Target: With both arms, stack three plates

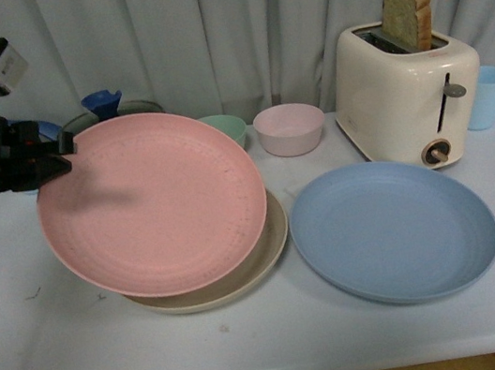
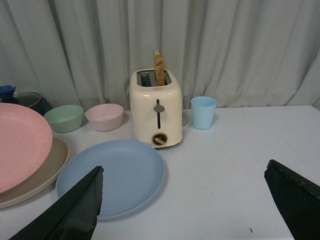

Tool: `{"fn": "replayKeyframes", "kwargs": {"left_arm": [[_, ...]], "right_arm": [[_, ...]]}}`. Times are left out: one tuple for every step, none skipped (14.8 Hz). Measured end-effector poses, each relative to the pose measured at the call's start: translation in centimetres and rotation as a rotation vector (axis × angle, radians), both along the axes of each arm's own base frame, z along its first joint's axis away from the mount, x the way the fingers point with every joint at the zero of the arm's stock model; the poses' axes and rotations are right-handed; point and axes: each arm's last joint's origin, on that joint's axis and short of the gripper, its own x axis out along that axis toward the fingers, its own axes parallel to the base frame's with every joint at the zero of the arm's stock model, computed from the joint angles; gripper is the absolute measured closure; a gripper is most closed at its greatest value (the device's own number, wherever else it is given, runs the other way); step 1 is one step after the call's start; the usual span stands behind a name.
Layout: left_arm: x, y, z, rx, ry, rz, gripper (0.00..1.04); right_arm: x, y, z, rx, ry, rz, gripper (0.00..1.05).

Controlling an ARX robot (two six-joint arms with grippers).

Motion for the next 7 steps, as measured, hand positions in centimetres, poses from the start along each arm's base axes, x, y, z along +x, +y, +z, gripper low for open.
{"fn": "replayKeyframes", "kwargs": {"left_arm": [[0.3, -0.5, -1.0, -0.001, 0.014, 0.008, 1.02], [0.6, -0.6, -1.8, -0.008, 0.027, 0.026, 1.02], [1.0, -0.4, -2.6, -0.018, 0.039, 0.052, 1.02], [1.3, -0.1, -3.1, -0.030, 0.044, 0.078, 1.02], [1.4, 0.1, -3.3, -0.042, 0.049, 0.097, 1.02], [1.6, 0.3, -3.4, -0.050, 0.048, 0.114, 1.02], [1.8, 0.2, -3.4, -0.065, 0.046, 0.118, 1.02]], "right_arm": [[0.0, 0.0, 0.0, 0.000, 0.000, 0.000, 0.06], [0.0, 0.0, 0.0, 0.000, 0.000, 0.000, 0.06], [0.0, 0.0, 0.0, 0.000, 0.000, 0.000, 0.06], [0.0, 0.0, 0.0, 0.000, 0.000, 0.000, 0.06], [0.0, 0.0, 0.0, 0.000, 0.000, 0.000, 0.06], [0.0, 0.0, 0.0, 0.000, 0.000, 0.000, 0.06], [0.0, 0.0, 0.0, 0.000, 0.000, 0.000, 0.06]]}}
